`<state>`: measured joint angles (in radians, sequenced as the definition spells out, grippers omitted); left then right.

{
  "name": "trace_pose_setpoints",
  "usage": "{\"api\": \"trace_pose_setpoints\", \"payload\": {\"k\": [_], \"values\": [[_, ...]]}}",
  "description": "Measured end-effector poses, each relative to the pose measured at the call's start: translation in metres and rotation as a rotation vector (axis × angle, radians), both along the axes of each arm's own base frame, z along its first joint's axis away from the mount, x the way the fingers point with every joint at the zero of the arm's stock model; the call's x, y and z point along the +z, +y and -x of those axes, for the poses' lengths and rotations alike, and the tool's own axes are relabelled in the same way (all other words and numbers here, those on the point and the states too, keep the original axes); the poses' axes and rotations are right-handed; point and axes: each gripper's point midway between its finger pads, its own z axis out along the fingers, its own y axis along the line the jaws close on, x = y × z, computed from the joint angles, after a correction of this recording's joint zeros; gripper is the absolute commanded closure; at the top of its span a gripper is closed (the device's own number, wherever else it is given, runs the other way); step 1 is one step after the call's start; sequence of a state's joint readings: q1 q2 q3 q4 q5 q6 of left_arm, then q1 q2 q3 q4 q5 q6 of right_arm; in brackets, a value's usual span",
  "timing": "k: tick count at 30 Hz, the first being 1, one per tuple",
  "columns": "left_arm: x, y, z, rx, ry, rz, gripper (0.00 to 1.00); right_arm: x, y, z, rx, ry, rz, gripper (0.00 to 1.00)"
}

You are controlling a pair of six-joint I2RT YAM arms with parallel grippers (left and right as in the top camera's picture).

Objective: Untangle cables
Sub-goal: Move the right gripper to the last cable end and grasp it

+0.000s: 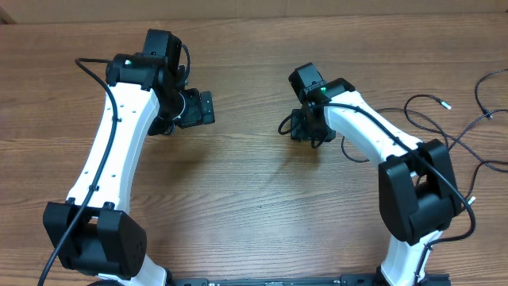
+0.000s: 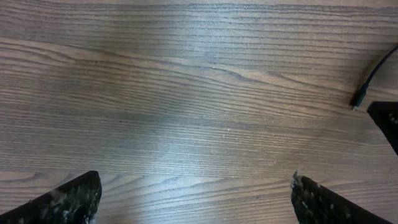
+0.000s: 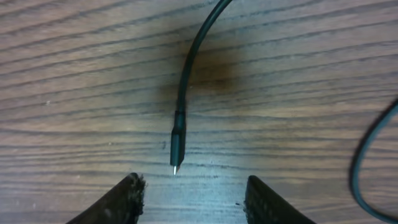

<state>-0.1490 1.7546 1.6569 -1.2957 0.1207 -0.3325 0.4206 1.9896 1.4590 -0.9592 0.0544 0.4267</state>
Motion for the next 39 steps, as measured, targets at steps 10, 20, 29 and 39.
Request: {"api": "trace_pose_setpoints", "payload": {"k": [10,20,29,39], "values": [[0.0,0.0,0.002,0.0,0.007,-0.001,0.03,-0.036,0.003,-0.005,-0.04,0.038,0.009,0.58],[0.0,0.0,0.002,0.0,0.007,-0.001,0.02,-0.035,0.005,-0.011,-0.075,0.014,-0.007,0.68],[0.0,0.0,0.002,0.0,0.008,-0.001,0.02,-0.036,0.005,-0.01,-0.114,0.021,-0.01,0.82],[0.0,0.0,0.002,0.0,0.009,-0.001,0.02,-0.036,0.002,-0.004,-0.122,0.043,0.001,0.96]]}}
